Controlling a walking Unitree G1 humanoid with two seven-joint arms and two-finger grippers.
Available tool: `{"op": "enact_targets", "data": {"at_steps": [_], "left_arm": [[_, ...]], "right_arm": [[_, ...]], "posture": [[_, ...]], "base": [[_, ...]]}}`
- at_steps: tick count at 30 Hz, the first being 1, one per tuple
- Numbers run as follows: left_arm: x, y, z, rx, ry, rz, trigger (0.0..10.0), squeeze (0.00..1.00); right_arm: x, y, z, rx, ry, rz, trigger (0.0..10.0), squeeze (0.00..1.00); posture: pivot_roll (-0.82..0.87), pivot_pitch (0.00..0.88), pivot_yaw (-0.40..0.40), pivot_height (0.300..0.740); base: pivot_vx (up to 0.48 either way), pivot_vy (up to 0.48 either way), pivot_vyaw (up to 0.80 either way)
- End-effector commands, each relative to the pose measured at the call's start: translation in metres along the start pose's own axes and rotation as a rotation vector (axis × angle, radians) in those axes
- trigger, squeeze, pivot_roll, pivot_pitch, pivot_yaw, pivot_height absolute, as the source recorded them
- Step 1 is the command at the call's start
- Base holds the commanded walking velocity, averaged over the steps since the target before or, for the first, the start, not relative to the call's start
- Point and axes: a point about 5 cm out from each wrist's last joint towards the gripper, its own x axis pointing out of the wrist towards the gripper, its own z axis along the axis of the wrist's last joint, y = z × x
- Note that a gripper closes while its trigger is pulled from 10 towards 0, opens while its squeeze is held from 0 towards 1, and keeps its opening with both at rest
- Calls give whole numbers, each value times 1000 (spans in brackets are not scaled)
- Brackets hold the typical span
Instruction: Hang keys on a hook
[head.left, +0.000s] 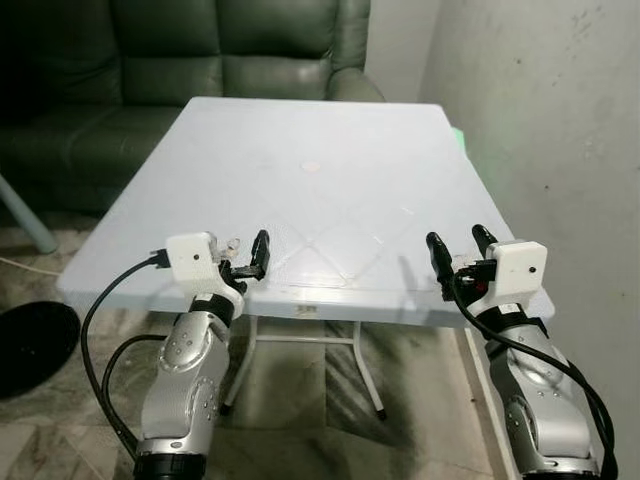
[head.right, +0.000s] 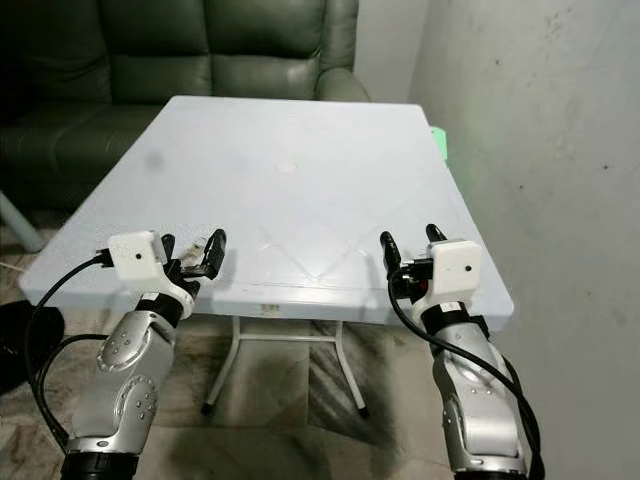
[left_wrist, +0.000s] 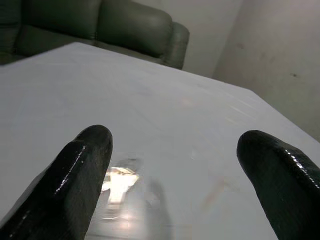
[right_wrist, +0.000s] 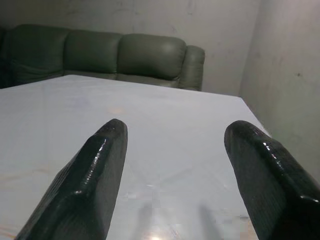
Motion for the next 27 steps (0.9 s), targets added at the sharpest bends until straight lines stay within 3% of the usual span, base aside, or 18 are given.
{"op": "enact_targets", "data": {"at_steps": [1,27], "left_arm": [[0,6,2,2,-2,20,10000,0],[1,8,1,-5,3,34,10000,0]], "right_arm": [[4,7,6,7,-24,35,10000,0],[4,10,6,19,-18,61,10000,0]], "posture": [[18,30,-56,732],[21,23,-58,732]], "base": [[0,480,0],[0,475,0]]}}
